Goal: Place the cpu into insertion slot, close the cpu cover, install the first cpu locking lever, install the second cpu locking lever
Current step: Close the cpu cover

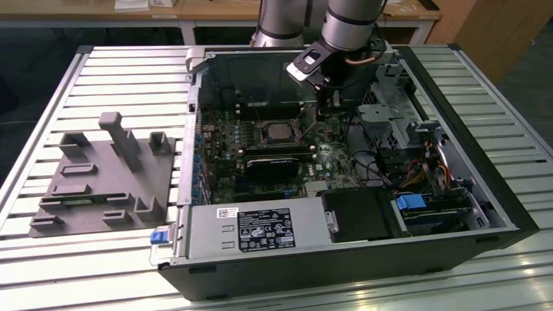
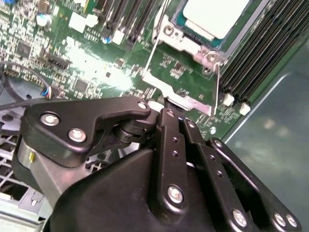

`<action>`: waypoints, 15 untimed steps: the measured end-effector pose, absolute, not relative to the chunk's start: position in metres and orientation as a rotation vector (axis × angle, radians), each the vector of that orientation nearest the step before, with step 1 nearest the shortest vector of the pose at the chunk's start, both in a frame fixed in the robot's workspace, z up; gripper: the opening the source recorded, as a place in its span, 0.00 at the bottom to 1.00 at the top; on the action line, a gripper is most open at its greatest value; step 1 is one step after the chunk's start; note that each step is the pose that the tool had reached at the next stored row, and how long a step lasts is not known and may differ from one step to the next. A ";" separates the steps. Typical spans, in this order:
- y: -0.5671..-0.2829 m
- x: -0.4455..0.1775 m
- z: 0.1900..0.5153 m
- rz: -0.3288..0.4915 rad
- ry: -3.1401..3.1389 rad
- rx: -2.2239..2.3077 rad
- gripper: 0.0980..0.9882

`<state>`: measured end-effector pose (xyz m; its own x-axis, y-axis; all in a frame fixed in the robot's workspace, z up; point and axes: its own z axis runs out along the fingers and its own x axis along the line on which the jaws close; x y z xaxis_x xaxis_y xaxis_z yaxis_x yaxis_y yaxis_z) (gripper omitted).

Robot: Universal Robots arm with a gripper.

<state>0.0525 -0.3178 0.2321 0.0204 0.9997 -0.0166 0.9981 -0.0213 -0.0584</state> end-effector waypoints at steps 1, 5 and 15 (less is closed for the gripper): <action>-0.318 0.050 0.232 0.081 -2.177 -2.223 0.00; -0.317 0.041 0.232 0.080 -2.177 -2.223 0.00; -0.317 0.016 0.232 0.076 -2.179 -2.225 0.00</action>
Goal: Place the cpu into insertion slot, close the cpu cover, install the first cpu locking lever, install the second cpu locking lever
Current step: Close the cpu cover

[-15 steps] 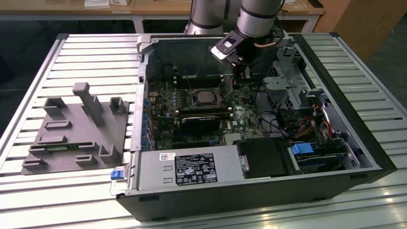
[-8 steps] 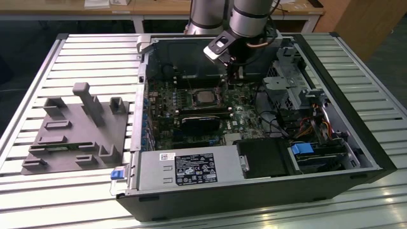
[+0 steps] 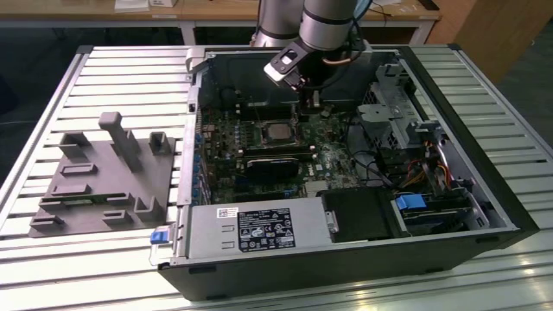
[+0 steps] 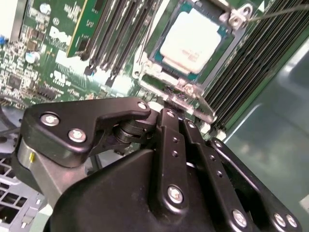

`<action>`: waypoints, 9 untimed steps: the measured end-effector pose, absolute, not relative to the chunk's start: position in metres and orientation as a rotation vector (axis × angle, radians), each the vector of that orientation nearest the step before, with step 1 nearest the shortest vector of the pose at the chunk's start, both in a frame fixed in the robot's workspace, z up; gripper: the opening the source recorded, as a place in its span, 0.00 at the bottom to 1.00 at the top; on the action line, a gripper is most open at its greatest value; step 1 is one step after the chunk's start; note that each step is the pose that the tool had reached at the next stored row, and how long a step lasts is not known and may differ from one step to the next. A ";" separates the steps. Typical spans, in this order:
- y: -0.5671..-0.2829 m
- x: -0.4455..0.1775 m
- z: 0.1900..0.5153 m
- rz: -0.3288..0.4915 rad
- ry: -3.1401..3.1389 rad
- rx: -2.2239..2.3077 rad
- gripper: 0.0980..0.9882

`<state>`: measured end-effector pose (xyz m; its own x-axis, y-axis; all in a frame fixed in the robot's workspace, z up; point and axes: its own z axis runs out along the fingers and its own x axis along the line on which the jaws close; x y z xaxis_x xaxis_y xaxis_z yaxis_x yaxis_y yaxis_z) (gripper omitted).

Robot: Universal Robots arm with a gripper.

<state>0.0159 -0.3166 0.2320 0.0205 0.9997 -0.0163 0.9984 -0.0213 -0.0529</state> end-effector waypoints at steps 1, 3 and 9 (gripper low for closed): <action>-0.317 0.014 0.232 0.076 -2.179 -2.225 0.00; -0.317 0.013 0.232 0.076 -2.179 -2.225 0.00; -0.317 0.009 0.232 0.074 -2.180 -2.226 0.00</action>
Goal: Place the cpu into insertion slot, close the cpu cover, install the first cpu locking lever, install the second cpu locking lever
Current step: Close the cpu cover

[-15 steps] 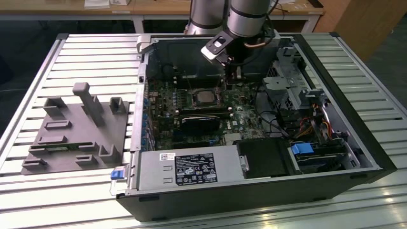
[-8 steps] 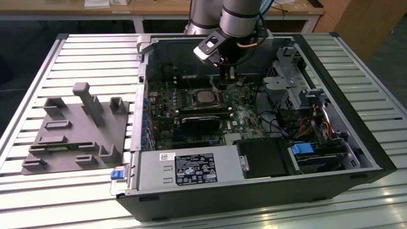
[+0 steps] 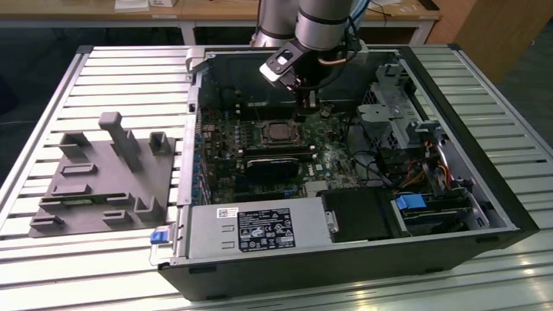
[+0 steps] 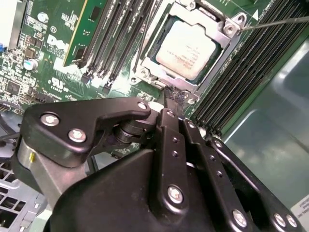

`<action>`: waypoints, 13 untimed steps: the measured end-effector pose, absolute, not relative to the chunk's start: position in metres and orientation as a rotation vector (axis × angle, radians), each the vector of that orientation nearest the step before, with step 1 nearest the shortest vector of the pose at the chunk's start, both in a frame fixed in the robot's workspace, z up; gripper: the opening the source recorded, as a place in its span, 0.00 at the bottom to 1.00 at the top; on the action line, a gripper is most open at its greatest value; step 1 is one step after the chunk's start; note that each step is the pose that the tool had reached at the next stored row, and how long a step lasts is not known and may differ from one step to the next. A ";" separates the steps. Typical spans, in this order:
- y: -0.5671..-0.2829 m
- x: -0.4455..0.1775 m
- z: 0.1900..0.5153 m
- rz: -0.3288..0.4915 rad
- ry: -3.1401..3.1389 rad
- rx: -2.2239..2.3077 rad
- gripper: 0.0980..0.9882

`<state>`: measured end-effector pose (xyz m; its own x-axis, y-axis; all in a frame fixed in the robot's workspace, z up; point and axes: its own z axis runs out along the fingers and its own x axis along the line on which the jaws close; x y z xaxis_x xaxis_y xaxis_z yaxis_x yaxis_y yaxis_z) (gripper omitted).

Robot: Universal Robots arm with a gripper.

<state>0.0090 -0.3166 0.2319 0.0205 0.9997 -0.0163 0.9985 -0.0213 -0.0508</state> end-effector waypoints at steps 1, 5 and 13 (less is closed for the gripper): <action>-0.317 0.008 0.232 0.072 -2.181 -2.227 0.00; -0.317 0.000 0.231 0.064 -2.184 -2.231 0.00; -0.317 -0.019 0.228 0.012 -2.207 -2.255 0.00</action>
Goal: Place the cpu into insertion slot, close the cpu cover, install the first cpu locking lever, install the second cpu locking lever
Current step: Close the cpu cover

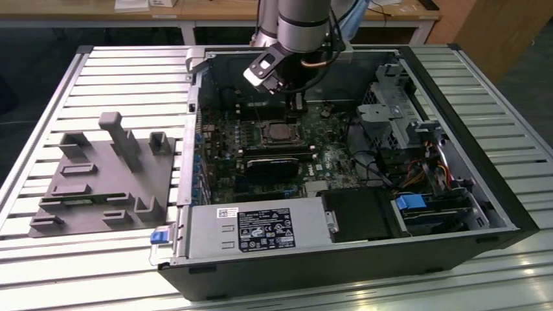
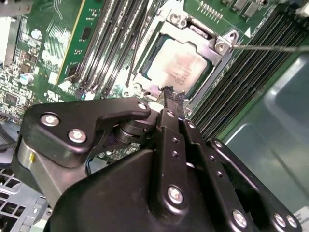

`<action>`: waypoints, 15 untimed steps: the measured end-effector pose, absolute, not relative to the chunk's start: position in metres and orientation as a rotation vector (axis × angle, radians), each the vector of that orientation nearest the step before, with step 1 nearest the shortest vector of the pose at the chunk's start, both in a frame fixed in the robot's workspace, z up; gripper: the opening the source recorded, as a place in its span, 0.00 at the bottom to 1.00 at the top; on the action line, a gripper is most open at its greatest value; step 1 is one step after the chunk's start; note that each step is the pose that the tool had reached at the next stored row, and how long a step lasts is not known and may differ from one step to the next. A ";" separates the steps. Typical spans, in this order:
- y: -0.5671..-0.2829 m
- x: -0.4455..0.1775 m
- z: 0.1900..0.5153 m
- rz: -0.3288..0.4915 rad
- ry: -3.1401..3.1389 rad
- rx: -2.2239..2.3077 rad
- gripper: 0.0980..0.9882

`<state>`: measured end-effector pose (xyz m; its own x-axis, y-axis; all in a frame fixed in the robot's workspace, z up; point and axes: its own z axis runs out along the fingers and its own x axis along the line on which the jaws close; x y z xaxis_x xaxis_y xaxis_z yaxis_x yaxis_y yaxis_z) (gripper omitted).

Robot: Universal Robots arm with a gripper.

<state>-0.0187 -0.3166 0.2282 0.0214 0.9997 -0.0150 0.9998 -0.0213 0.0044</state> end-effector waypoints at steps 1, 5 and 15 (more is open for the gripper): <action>-0.317 -0.021 0.228 -0.009 2.187 2.234 0.00; -0.317 -0.029 0.228 -0.006 2.185 2.233 0.00; -0.317 -0.037 0.227 -0.004 2.184 2.232 0.00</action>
<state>-0.0375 -0.3166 0.2273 0.0215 0.9997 -0.0150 0.9997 -0.0213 0.0115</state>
